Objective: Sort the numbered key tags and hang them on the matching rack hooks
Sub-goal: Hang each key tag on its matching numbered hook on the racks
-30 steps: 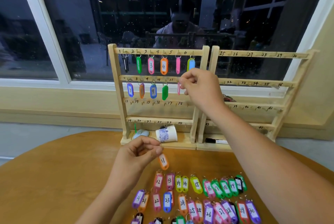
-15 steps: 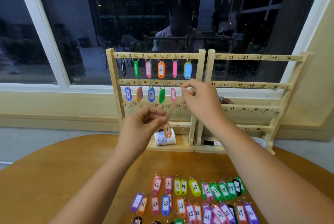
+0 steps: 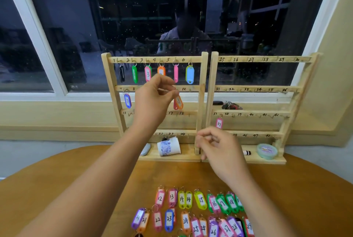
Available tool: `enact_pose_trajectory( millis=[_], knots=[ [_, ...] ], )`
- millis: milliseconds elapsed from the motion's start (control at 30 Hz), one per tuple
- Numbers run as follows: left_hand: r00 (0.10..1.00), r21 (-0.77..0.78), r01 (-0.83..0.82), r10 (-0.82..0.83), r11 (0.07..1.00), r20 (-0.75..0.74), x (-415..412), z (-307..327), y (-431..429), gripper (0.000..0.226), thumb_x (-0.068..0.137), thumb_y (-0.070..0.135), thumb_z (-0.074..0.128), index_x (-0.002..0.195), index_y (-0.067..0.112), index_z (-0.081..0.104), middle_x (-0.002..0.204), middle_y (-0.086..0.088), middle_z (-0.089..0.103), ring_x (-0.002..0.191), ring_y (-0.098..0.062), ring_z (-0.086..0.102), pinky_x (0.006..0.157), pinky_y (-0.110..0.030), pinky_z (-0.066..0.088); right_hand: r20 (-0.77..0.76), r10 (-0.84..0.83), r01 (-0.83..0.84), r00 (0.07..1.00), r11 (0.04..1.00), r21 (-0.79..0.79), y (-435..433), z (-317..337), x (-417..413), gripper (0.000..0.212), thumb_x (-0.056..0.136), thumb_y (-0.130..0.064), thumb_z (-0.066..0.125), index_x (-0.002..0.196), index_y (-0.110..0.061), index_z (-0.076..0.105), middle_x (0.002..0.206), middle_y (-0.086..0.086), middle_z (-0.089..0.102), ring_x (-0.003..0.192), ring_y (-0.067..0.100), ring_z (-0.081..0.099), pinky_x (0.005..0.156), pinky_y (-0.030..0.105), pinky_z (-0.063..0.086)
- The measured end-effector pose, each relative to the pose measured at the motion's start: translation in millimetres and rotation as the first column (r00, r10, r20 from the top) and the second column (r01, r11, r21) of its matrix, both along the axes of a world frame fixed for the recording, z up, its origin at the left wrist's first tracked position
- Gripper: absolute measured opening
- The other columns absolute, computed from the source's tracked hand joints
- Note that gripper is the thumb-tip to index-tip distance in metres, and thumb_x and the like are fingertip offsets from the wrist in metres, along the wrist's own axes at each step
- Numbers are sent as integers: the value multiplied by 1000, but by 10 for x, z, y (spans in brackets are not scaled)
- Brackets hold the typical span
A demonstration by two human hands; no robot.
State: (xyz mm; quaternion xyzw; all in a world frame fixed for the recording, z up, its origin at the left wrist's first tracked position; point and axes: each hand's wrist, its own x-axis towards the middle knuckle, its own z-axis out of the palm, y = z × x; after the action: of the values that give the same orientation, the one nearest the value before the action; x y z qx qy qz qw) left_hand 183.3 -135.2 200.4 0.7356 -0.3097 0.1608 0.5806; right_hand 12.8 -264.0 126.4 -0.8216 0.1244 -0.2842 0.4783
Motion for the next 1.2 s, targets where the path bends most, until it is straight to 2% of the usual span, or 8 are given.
enact_pose_trajectory(
  millis=[233,433,633,700,833,1000,1100,1200],
  knots=[
    [994,72,-75,69,995,89,52,76,-113,18,92,20,84,100,29,71,86,18,77,85,-1,73,81,-39,64,-30,14,-14,999,1000,-10,-26,-84,-38,17,103,-18,66,98,-31,74,82,-6,74,64,10,71,72,29,60],
    [979,131,-155,134,979,154,77,100,-142,16,92,18,83,100,27,72,84,19,74,82,1,70,77,-37,63,-51,20,-21,998,1000,-6,1,-131,-8,15,104,-22,66,97,-33,74,84,-8,75,63,11,72,74,41,62],
    [957,171,-202,157,964,245,76,129,-33,16,93,26,84,103,23,73,95,13,75,78,-6,68,75,-34,59,-80,45,-47,996,999,-25,22,-194,17,14,104,-26,66,97,-35,73,85,-10,75,65,10,72,74,42,62],
    [959,164,-187,144,968,244,8,50,89,14,94,27,83,103,26,72,95,16,75,75,-1,66,72,-25,55,-79,46,-48,996,999,-20,18,-228,34,15,104,-24,67,95,-34,74,83,-9,74,64,11,72,73,43,62],
    [989,148,-93,73,985,132,-156,-325,410,13,95,30,80,102,34,71,94,19,75,71,-11,69,71,-35,58,-124,34,-39,992,998,-41,19,-335,96,18,101,-21,68,90,-33,74,80,-7,72,64,10,71,72,39,60],
    [996,279,-79,85,957,-11,-326,-1021,778,12,93,26,82,94,34,74,89,24,73,77,-6,68,65,-13,47,-239,64,-94,969,989,-118,123,-548,181,11,99,-27,70,93,-35,75,86,-14,71,78,3,66,72,25,54],
    [987,395,-57,110,917,-114,-372,-1442,937,12,91,28,83,89,35,74,89,27,73,82,-5,68,64,-11,46,-308,101,-155,946,975,-156,217,-643,188,7,99,-31,71,97,-35,76,91,-18,70,86,-3,63,73,17,50],
    [966,471,61,66,880,-249,-405,-1775,1050,7,92,35,81,91,36,75,93,31,71,87,1,66,69,-17,50,-352,122,-192,928,966,-173,286,-722,208,5,99,-29,72,99,-33,76,90,-17,68,80,-3,60,70,13,43]
  ],
)
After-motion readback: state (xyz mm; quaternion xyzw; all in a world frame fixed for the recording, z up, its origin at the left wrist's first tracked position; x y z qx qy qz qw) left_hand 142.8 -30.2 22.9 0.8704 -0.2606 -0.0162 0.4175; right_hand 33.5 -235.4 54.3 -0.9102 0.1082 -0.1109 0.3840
